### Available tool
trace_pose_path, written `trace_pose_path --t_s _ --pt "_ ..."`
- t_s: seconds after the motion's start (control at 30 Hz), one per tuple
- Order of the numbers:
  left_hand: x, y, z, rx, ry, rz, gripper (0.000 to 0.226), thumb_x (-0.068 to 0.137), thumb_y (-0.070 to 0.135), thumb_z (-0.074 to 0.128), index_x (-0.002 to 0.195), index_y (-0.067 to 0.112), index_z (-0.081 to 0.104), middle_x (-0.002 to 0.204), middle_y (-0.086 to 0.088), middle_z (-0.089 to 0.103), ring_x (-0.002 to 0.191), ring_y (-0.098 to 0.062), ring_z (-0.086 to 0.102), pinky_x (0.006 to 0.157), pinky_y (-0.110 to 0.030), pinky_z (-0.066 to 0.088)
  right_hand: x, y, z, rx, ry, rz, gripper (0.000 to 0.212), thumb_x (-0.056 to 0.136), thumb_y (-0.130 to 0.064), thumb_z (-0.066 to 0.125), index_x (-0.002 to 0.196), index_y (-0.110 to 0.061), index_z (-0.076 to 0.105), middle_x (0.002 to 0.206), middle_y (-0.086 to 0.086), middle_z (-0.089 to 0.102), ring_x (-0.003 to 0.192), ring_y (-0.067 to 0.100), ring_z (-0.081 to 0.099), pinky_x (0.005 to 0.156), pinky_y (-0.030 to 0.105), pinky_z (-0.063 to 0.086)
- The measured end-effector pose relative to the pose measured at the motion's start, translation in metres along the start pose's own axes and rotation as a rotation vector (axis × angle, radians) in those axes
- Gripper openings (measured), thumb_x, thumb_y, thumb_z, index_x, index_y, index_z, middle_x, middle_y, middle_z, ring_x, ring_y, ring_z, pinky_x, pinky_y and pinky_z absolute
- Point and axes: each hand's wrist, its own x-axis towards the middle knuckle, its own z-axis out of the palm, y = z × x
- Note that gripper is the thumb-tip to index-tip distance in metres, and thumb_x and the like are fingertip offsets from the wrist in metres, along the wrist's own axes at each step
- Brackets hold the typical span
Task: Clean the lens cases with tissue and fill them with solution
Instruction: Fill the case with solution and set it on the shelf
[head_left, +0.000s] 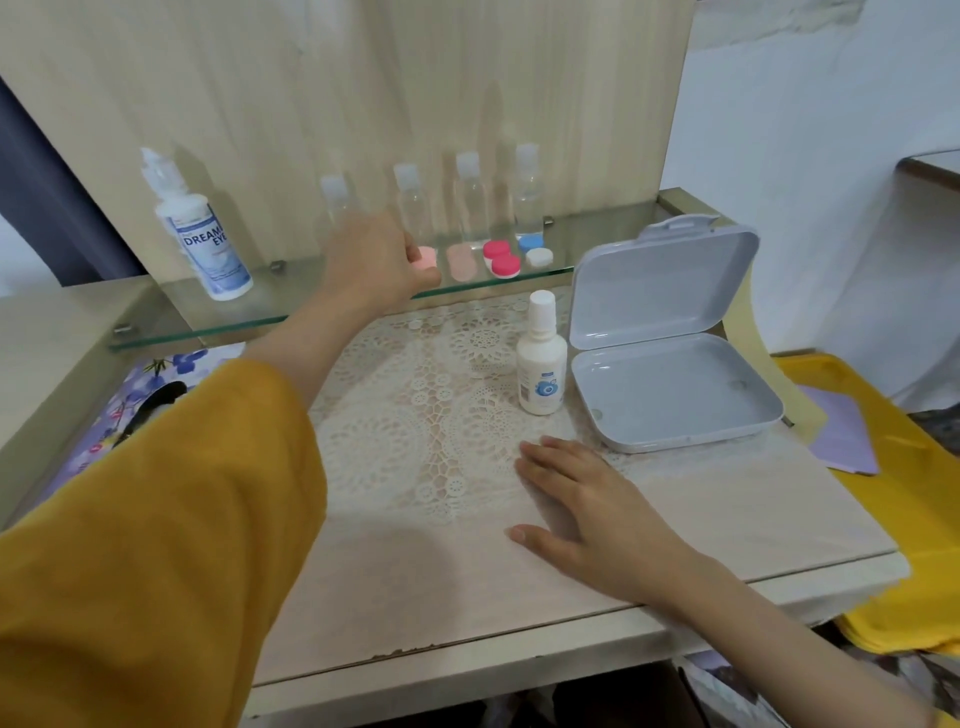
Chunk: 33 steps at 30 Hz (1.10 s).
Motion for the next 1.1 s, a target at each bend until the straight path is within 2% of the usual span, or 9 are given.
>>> trace_pose_path --t_s 0.17,0.23,0.3,0.37,0.53,0.67,0.73,0.87,1.1 --pt "0.003 -0.003 0.007 0.081 -0.02 0.073 0.014 0.075 0.031 0.062 0.071 0.022 0.051 0.071 -0.001 0.047 0.067 -0.02 0.042 0.066 -0.029 0.039 0.0 0.0 0.001 -0.011 0.015 0.006 0.078 0.085 -0.069 0.024 0.121 -0.009 0.059 0.13 0.004 0.056 0.123 0.023 0.049 0.105 0.041 0.032" --pt "0.005 -0.005 0.009 0.097 0.004 0.087 0.009 0.077 0.034 0.061 0.076 0.025 0.059 0.073 -0.003 0.054 0.071 -0.022 0.048 0.075 -0.031 0.038 -0.001 0.0 0.001 -0.018 0.022 0.005 0.078 0.085 -0.068 0.024 0.121 -0.009 0.06 0.13 0.003 0.056 0.123 0.023 0.049 0.104 0.04 0.032" --pt "0.005 -0.004 0.009 0.133 0.026 0.086 0.024 0.079 0.036 0.06 0.089 0.018 0.071 0.086 -0.005 0.067 0.087 -0.026 0.057 0.09 -0.036 0.034 -0.001 0.0 0.001 -0.025 0.025 0.004 0.076 0.085 -0.068 0.026 0.121 -0.01 0.06 0.13 0.002 0.056 0.124 0.022 0.048 0.104 0.039 0.031" --pt "0.007 -0.004 0.009 0.144 0.048 0.089 0.03 0.081 0.036 0.06 0.097 0.014 0.071 0.094 -0.006 0.069 0.094 -0.026 0.057 0.095 -0.037 0.03 -0.001 -0.001 0.001 -0.02 0.02 0.01 0.073 0.084 -0.067 0.034 0.122 -0.01 0.059 0.13 0.002 0.056 0.125 0.022 0.047 0.105 0.039 0.031" --pt "0.008 -0.006 0.009 0.126 0.064 0.106 0.032 0.081 0.038 0.061 0.097 0.013 0.072 0.094 -0.006 0.069 0.095 -0.025 0.057 0.095 -0.038 0.033 0.0 -0.001 0.001 -0.031 0.011 0.015 0.066 0.081 -0.059 0.044 0.122 -0.01 0.059 0.131 0.003 0.055 0.125 0.022 0.047 0.106 0.038 0.029" --pt "0.009 -0.003 0.002 0.068 0.139 0.172 0.032 0.085 0.037 0.058 0.103 0.014 0.07 0.093 -0.006 0.069 0.096 -0.025 0.057 0.085 -0.033 0.035 0.0 -0.001 0.0 -0.017 -0.004 0.023 0.067 0.081 -0.059 0.044 0.124 -0.01 0.058 0.132 0.002 0.054 0.127 0.022 0.045 0.107 0.037 0.028" --pt "0.01 0.001 0.001 0.045 0.11 0.235 0.034 0.086 0.038 0.057 0.113 0.018 0.065 0.097 -0.003 0.067 0.101 -0.024 0.053 0.083 -0.032 0.034 0.0 -0.001 0.0 -0.014 -0.007 0.023 0.067 0.081 -0.059 0.043 0.124 -0.01 0.057 0.133 0.002 0.053 0.127 0.021 0.044 0.108 0.037 0.027" --pt "0.014 0.009 0.004 0.091 -0.009 0.336 0.04 0.085 0.042 0.058 0.122 0.027 0.058 0.1 -0.001 0.065 0.107 -0.024 0.047 0.093 -0.039 0.035 0.0 -0.002 0.0 -0.013 -0.008 0.022 0.068 0.081 -0.059 0.043 0.125 -0.01 0.057 0.134 0.002 0.053 0.128 0.021 0.043 0.108 0.036 0.024" --pt "0.021 0.011 0.011 0.089 -0.064 0.351 0.03 0.087 0.036 0.058 0.113 0.024 0.065 0.097 0.0 0.067 0.097 -0.02 0.053 0.084 -0.032 0.033 0.001 -0.001 -0.001 0.006 -0.017 0.016 0.07 0.081 -0.06 0.041 0.128 -0.01 0.054 0.138 0.001 0.049 0.131 0.02 0.039 0.11 0.034 0.021"
